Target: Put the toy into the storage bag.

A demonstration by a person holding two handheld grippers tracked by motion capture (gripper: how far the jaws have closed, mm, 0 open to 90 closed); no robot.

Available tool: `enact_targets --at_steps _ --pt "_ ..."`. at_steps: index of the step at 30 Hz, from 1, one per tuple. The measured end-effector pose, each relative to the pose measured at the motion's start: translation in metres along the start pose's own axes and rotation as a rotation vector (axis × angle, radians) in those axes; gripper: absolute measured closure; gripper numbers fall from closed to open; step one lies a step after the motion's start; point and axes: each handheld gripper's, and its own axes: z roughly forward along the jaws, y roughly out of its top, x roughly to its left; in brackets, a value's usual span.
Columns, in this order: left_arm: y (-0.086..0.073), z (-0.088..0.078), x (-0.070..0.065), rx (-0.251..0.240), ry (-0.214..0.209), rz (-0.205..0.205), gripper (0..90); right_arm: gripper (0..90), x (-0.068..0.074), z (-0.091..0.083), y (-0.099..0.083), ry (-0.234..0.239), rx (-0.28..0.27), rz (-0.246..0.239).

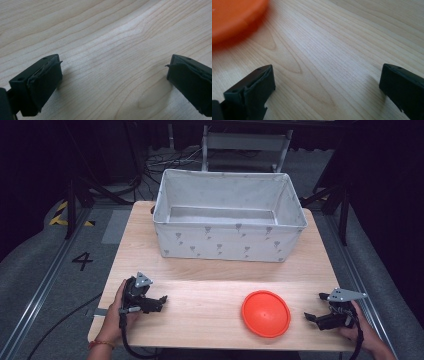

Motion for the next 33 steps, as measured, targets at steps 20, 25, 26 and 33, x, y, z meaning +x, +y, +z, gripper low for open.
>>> enact_targets --at_steps 20,25,26,33 --pt "-0.004 -0.004 0.007 0.009 -0.034 0.028 0.1 18.0 0.002 -0.006 0.008 0.019 0.001 0.017" --pt "-0.004 -0.004 0.007 0.004 -0.027 0.035 0.2 20.7 0.014 -0.009 0.024 0.064 -0.03 0.008" --pt "-0.004 -0.004 0.007 0.004 -0.028 0.035 0.2 20.7 0.018 -0.009 0.028 0.068 -0.029 0.002" --pt "-0.004 -0.004 0.007 0.002 -0.027 0.032 0.3 19.7 0.043 0.004 0.053 0.127 -0.023 -0.062"
